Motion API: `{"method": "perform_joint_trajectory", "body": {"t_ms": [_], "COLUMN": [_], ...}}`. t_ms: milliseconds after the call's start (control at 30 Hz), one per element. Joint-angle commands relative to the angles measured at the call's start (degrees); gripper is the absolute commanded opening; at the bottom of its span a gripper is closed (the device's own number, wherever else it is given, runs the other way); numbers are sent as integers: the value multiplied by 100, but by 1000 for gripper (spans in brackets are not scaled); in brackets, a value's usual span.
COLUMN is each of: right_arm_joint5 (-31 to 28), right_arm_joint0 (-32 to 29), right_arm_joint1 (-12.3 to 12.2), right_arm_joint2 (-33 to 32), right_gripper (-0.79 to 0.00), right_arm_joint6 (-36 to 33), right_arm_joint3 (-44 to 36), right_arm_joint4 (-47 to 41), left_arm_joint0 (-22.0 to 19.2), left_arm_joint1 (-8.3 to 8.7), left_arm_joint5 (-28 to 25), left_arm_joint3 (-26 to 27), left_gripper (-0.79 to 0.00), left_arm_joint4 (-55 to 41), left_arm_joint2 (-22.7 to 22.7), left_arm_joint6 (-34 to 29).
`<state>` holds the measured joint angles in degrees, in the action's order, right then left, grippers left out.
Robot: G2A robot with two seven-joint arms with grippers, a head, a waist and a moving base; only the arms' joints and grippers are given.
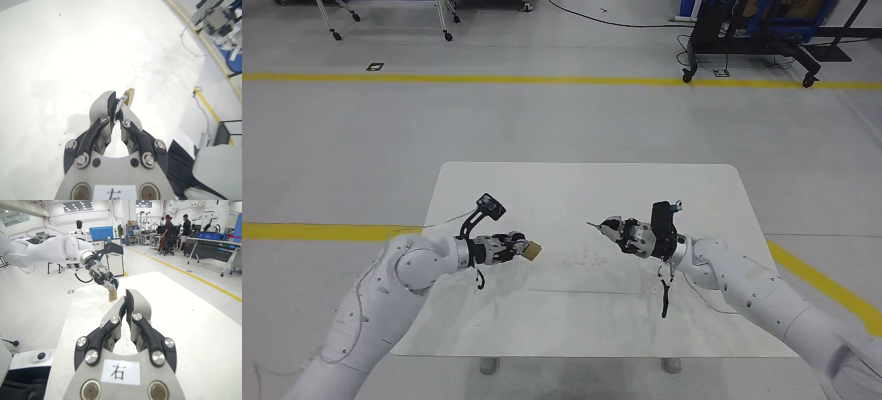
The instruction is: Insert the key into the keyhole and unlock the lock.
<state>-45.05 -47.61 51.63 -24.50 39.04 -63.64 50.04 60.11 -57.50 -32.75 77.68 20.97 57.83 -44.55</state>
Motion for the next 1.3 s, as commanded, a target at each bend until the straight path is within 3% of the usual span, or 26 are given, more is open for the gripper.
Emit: {"method": "perform_joint_trajectory", "body": {"t_ms": [0,233,533,633,733,933,1100,1267], "right_arm_joint5": [-16,-198,-259,-140,-162,24,111,98], "right_arm_joint0": [-4,-88,-104,-177,-214,-259,-258,-203], "right_arm_joint1": [49,192,203,233,291,401,491,625], "right_arm_joint2": [-68,-364,-387,-465,-568,-705,-847,-922], "right_gripper": [-785,-785,-785,-785,-785,-785,-785,-785], "right_arm_joint6": [10,510,555,402,255,-109,-263,-340], "right_arm_joint3": [36,114,107,11,10,-200,-346,-341], "right_arm_joint4": [-76,-289,-312,-500,-757,-751,-743,-764], "left_arm_joint0": [-227,-1190,-1169,-1150,-1363,-1822,-2075,-2223], "left_arm_joint1": [-72,-433,-435,-502,-653,-1100,-1405,-1611], "left_arm_joint5": [-252,-553,-536,-462,-374,488,987,1144], "left_arm_joint3": [-369,-1599,-1599,-1833,-2264,-3102,-3741,-4100], "left_gripper": [-785,-785,-785,-785,-785,-785,-785,-785], "left_arm_joint4": [-893,-2510,-2555,-3834,-5230,-7118,-7630,-7653], "left_arm_joint2": [-125,-803,-801,-792,-901,-1333,-1543,-1598], "left_arm_joint6": [-205,-877,-856,-1265,-2023,-3187,-3686,-3844]}}
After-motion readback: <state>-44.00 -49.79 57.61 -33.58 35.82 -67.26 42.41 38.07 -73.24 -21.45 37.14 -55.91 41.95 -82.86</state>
